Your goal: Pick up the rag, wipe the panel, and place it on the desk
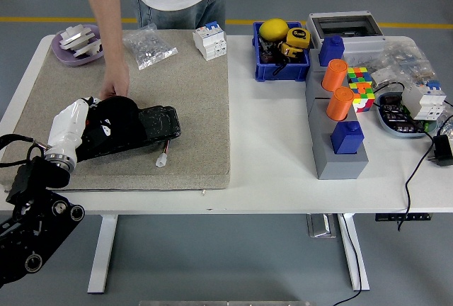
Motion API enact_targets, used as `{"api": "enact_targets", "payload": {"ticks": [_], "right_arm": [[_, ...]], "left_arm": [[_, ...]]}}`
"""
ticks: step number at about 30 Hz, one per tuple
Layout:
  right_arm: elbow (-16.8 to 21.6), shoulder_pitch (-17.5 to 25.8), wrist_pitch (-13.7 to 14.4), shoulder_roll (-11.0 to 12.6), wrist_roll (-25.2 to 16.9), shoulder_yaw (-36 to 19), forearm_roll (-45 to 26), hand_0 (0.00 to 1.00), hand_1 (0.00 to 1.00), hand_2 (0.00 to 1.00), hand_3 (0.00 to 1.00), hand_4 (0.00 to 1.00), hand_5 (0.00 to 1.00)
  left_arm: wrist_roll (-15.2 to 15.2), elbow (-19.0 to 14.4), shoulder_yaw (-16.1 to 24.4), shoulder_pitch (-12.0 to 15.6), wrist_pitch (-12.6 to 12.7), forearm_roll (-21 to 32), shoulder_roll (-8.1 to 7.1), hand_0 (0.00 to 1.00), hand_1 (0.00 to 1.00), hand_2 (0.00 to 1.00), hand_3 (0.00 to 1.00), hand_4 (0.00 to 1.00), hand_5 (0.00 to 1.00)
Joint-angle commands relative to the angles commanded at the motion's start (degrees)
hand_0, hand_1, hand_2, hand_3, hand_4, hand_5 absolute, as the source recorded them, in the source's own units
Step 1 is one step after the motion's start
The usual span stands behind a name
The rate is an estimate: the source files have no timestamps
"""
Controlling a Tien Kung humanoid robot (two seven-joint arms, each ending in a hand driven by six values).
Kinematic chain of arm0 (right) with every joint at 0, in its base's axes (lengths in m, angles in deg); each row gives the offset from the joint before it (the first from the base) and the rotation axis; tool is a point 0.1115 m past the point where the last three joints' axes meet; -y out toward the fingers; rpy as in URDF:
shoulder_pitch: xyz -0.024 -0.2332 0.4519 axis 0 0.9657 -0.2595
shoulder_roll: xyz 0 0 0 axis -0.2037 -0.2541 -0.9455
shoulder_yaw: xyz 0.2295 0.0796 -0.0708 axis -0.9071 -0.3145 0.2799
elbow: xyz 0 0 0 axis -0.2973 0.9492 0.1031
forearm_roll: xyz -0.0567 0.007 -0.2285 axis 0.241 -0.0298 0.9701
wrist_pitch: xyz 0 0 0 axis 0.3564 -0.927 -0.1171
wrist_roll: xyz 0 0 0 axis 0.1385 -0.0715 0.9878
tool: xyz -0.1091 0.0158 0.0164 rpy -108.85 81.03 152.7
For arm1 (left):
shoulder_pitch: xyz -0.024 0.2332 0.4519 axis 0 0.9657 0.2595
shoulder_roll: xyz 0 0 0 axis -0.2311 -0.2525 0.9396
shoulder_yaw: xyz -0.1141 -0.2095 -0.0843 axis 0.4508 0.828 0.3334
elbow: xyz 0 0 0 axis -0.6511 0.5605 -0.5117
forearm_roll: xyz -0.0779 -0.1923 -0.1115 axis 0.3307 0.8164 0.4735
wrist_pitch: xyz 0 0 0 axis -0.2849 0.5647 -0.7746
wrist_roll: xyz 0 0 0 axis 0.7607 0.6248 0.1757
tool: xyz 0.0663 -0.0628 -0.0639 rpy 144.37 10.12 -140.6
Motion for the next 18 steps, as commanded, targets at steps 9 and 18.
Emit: {"api": "enact_targets", "payload": {"ticks": [9, 18], "right_arm": [[-0.07, 0.35, 0.02, 0.11, 0.15, -0.38, 0.04, 0.764, 0.313, 0.662, 0.624, 0.998, 0.541], [0.01, 0.3, 0.08, 0.2, 0.19, -0.5, 0.16, 0.761, 0.313, 0.662, 0.626, 0.998, 0.549]], "left_arm": [[-0.16, -0.4, 3.1, 2.37, 0.27, -0.71, -2.33, 0.225, 0.469, 0.59, 0.435, 0.002, 0.002], [-0.17, 0.2, 4.59, 3.28, 0.76, -0.93, -3.16, 0.23, 0.46, 0.589, 0.435, 0.002, 0.002]]}}
